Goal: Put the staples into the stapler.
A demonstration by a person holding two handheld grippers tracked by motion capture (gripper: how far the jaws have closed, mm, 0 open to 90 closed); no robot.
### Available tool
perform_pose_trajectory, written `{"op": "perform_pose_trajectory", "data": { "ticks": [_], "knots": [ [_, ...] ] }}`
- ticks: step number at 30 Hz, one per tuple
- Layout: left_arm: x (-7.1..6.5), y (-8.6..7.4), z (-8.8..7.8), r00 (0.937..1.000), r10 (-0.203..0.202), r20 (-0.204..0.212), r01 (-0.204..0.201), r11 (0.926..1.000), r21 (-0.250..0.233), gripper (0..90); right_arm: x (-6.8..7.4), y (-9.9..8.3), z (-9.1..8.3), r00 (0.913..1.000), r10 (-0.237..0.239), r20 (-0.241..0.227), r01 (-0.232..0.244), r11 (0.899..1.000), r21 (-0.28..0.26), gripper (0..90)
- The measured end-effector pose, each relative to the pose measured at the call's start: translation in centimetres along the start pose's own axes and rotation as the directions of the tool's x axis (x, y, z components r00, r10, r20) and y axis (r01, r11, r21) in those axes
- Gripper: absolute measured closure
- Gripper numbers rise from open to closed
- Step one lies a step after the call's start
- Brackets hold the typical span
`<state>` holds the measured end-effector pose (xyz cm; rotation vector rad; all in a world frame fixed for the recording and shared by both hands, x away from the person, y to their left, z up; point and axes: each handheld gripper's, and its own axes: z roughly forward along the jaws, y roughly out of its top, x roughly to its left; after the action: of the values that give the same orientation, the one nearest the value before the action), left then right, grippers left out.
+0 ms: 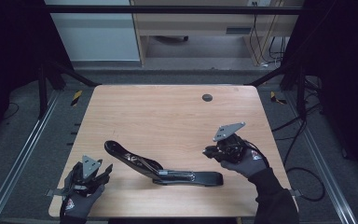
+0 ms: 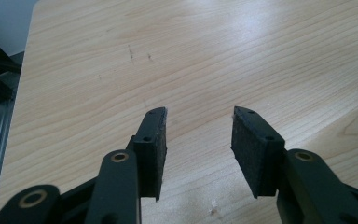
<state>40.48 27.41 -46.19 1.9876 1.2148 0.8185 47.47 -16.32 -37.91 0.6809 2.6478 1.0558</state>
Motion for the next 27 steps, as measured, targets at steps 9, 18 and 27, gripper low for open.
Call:
{"op": "perform_pose_trajectory", "data": {
  "ticks": [9,18,27],
  "knots": [
    [0.1,-0.2,0.2,0.9999,-0.01,0.012,0.01,0.9999,0.005,55.1,0.5,1.9,0.8,0.9976,-0.055,-0.041,0.055,0.998,-0.016,78.6],
    [0.2,-0.3,0.4,0.9995,-0.022,0.022,0.022,0.9997,0.011,55.8,1.2,3.6,1.8,0.9879,-0.124,-0.093,0.121,0.992,-0.042,78.6],
    [0.2,-0.3,0.5,0.9994,-0.014,0.031,0.014,0.9998,0.014,54.8,1.3,3.8,2.8,0.9807,-0.146,-0.13,0.144,0.989,-0.02,78.6]
  ]
}}
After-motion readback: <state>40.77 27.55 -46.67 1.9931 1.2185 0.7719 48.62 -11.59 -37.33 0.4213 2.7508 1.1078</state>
